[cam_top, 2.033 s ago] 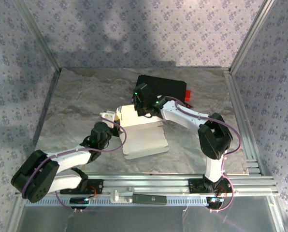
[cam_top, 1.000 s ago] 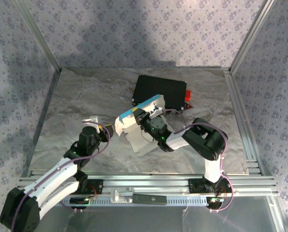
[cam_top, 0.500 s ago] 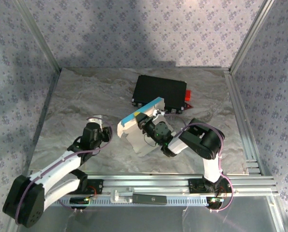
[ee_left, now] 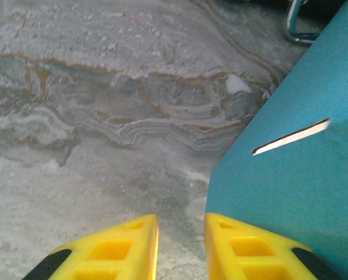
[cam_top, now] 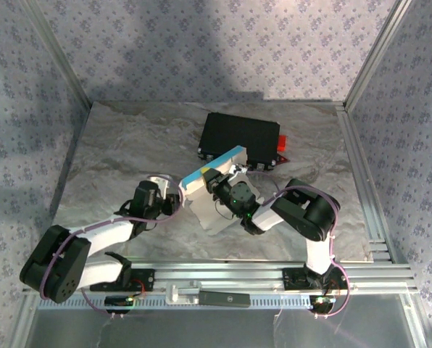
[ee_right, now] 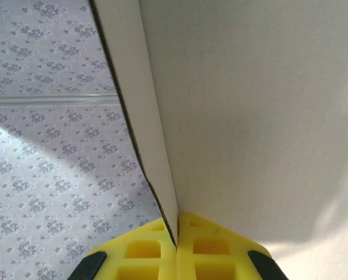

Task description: Fold the paper box

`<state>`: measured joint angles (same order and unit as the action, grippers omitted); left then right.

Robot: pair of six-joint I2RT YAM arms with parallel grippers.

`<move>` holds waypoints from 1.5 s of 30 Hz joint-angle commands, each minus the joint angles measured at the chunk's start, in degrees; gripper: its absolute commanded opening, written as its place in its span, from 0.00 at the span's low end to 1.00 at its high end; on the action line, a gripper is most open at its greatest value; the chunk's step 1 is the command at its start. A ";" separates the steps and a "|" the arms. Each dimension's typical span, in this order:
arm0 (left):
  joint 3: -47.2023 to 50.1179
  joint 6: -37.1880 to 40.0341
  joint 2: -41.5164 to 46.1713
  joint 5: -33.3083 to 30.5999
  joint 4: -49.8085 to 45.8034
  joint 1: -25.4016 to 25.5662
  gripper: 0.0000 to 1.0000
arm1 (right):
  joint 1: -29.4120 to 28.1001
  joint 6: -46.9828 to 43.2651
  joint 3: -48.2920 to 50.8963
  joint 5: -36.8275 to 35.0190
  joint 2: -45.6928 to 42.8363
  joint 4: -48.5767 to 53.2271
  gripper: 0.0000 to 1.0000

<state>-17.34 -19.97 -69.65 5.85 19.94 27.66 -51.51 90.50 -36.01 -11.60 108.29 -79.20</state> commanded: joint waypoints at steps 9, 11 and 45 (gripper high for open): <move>3.63 1.76 7.12 -1.41 6.78 5.99 0.37 | 1.23 2.04 -0.72 -3.34 1.13 7.14 0.00; 3.32 1.86 7.12 -1.87 6.63 6.52 0.38 | 1.20 2.06 -0.82 -3.34 1.12 7.29 0.00; -0.12 4.06 -9.47 -13.88 23.78 12.30 0.55 | 2.11 3.80 -1.57 -2.16 0.87 8.53 0.00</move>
<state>-16.25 -16.10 -78.19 -5.13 39.40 39.42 -50.30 92.60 -37.67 -11.35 108.29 -75.90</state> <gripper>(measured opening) 0.551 0.051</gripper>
